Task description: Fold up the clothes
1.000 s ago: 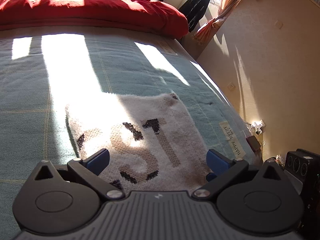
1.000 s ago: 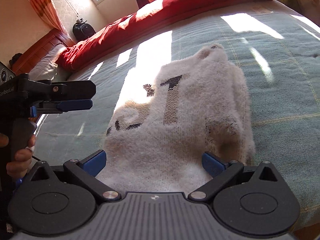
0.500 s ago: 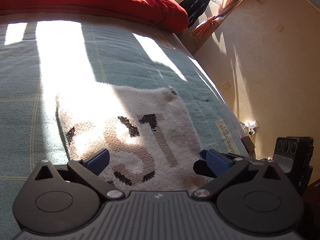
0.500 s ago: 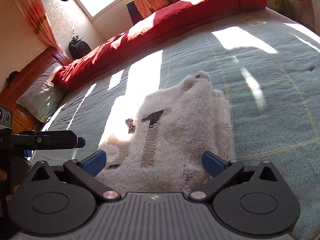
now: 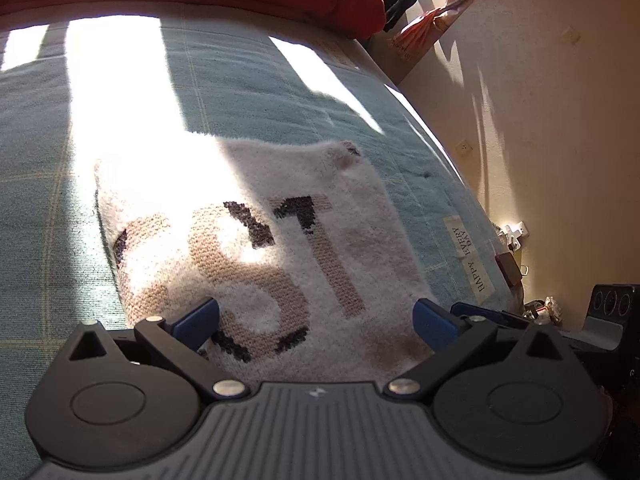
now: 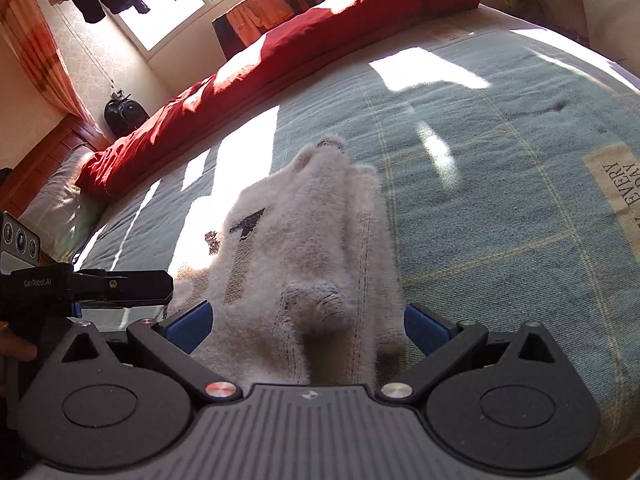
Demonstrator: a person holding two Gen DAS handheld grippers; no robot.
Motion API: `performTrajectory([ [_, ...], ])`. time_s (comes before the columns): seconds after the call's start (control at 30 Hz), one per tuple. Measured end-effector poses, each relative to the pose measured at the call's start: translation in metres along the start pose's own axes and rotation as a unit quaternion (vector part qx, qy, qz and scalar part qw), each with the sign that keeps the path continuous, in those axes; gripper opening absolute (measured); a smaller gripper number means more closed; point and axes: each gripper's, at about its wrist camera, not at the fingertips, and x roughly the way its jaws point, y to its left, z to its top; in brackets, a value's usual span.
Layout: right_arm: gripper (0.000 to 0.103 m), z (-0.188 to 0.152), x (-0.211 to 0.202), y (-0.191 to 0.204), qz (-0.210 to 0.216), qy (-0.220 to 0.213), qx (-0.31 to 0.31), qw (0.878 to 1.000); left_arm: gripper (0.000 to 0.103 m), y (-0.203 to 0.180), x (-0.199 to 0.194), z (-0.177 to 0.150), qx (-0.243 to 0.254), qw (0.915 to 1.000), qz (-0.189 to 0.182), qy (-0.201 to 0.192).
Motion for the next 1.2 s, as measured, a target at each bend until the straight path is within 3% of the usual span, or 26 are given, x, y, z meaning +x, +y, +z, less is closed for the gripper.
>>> performTrajectory([
  [0.17,0.103,0.003,-0.010,-0.009,-0.017,-0.014,0.009,1.000,0.102,-0.026,0.007,0.000,0.039,0.9992,-0.012,0.006],
  [0.27,0.103,0.003,-0.017,-0.013,-0.019,-0.020,0.018,0.999,0.102,-0.021,0.027,-0.002,0.018,0.9994,0.001,0.030],
  [0.4,0.103,0.000,-0.027,-0.017,-0.023,-0.026,0.026,0.999,0.102,-0.014,0.031,-0.005,-0.001,0.9999,-0.009,0.010],
  [0.67,0.103,-0.001,-0.046,-0.011,-0.019,-0.048,0.037,0.998,0.102,-0.026,0.030,-0.004,0.056,0.9977,0.008,0.036],
  [1.2,0.103,-0.012,-0.075,0.041,-0.018,-0.062,0.004,0.998,0.102,-0.036,-0.072,-0.023,0.071,0.9950,0.019,-0.068],
])
